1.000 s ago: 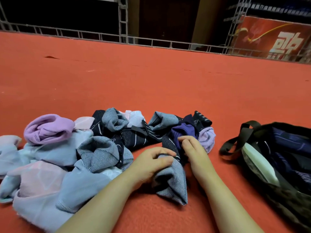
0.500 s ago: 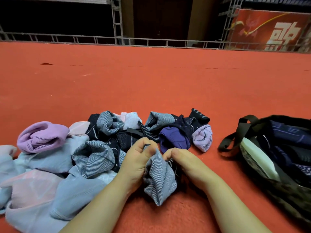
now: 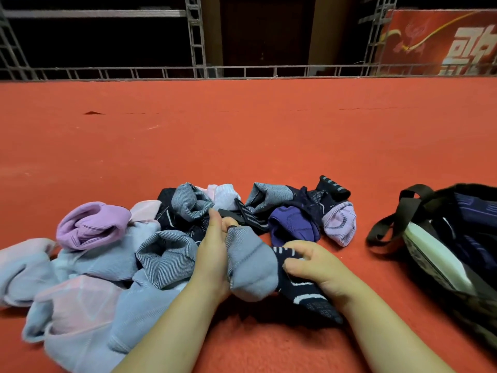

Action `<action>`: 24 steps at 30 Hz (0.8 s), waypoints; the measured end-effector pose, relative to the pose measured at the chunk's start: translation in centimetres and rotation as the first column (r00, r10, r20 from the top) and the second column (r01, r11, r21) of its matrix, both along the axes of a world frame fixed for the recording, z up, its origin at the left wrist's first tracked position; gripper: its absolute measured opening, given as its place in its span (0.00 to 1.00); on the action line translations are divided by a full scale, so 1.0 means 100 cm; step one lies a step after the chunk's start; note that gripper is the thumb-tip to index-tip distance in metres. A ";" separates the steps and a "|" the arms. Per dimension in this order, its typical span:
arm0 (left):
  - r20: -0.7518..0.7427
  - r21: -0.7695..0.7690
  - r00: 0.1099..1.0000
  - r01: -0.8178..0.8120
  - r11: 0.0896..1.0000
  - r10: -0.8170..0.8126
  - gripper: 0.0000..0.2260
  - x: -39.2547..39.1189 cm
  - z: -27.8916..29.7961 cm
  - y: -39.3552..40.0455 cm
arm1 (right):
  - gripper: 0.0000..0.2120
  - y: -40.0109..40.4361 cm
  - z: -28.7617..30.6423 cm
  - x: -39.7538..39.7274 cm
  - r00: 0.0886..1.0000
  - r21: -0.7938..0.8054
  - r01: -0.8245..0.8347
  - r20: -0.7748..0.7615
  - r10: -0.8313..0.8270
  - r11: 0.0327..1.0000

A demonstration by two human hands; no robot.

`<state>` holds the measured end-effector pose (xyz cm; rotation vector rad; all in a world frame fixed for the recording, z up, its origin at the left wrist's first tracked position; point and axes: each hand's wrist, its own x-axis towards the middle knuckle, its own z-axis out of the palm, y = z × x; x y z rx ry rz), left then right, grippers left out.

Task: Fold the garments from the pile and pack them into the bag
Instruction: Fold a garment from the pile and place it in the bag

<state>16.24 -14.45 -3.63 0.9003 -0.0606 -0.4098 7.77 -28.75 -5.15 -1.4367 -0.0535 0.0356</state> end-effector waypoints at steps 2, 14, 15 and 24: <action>0.039 0.005 0.999 -0.008 1.000 0.008 0.18 0.002 0.002 0.003 | 0.17 -0.004 0.002 0.000 0.999 0.129 0.039 -0.003 -0.039 0.991; 0.872 0.287 0.476 -0.309 0.907 -0.114 0.03 -0.018 -0.001 0.012 | 0.15 -0.002 -0.005 0.010 0.844 0.086 0.498 0.179 -0.505 0.863; 0.874 0.339 0.446 -0.280 0.898 -0.191 0.05 -0.021 -0.003 0.009 | 0.15 0.002 -0.004 0.009 0.860 0.067 0.464 0.206 -0.467 0.883; 0.722 0.503 0.642 -0.233 0.832 -0.257 0.12 -0.009 -0.019 0.006 | 0.05 0.011 -0.001 0.004 0.956 -0.049 0.240 0.186 -0.227 0.970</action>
